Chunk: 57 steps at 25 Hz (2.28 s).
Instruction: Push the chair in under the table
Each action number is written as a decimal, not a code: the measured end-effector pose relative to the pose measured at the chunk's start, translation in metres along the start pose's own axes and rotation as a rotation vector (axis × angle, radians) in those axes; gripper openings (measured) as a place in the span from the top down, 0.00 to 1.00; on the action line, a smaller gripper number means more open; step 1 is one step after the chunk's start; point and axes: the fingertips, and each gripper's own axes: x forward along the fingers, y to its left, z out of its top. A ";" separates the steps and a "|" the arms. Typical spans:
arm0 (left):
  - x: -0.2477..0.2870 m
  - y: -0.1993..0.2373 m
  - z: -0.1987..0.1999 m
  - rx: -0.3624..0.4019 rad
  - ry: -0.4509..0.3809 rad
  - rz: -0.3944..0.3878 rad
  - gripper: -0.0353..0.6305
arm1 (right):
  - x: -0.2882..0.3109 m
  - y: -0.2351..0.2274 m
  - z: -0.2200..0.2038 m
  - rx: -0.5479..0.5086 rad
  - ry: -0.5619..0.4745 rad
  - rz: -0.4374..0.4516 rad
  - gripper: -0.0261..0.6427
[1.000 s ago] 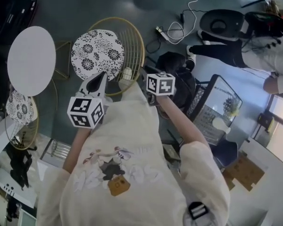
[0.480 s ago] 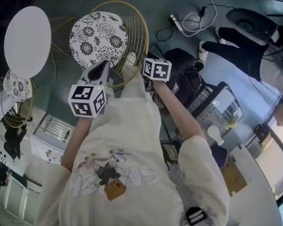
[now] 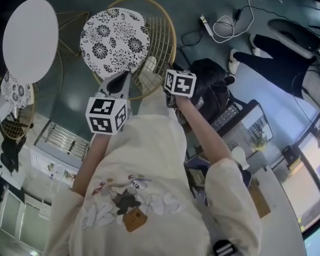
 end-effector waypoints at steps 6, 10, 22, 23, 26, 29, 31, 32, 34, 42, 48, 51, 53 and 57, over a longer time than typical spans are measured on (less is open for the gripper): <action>0.010 0.006 -0.005 0.021 0.033 -0.023 0.93 | 0.006 -0.002 0.002 0.075 0.040 0.024 0.84; 0.007 0.011 -0.003 0.029 0.032 -0.015 0.93 | 0.006 0.001 -0.005 0.080 0.062 0.006 0.84; -0.044 0.107 0.001 -0.020 0.007 0.013 0.93 | 0.043 0.132 0.003 0.062 0.105 0.054 0.84; -0.046 0.112 -0.001 -0.021 0.003 0.019 0.93 | 0.046 0.140 0.002 0.055 0.107 0.066 0.84; -0.048 0.112 -0.003 -0.019 -0.007 0.043 0.93 | 0.048 0.146 -0.001 0.040 0.111 0.094 0.84; -0.052 0.112 -0.001 -0.026 -0.022 0.063 0.93 | 0.048 0.148 0.003 0.035 0.113 0.101 0.84; -0.055 0.115 -0.002 -0.035 -0.026 0.072 0.93 | 0.051 0.151 0.003 0.032 0.117 0.104 0.84; -0.056 0.118 -0.003 -0.039 -0.027 0.075 0.93 | 0.052 0.153 0.004 0.030 0.118 0.105 0.84; -0.057 0.124 -0.003 -0.045 -0.026 0.079 0.93 | 0.056 0.157 0.006 0.028 0.118 0.106 0.84; -0.067 0.141 -0.011 -0.062 -0.026 0.083 0.93 | 0.054 0.152 0.001 0.055 0.113 0.063 0.85; -0.072 0.149 -0.013 -0.062 -0.023 0.072 0.93 | 0.055 0.154 -0.006 0.070 0.132 0.044 0.84; -0.071 0.146 -0.013 -0.051 -0.019 0.067 0.93 | 0.053 0.153 -0.013 0.074 0.134 0.049 0.84; -0.073 0.146 -0.012 -0.042 -0.018 0.067 0.93 | 0.052 0.155 -0.016 0.072 0.133 0.051 0.84; -0.077 0.147 -0.007 -0.036 -0.028 0.075 0.93 | 0.049 0.163 -0.025 0.076 0.147 0.061 0.84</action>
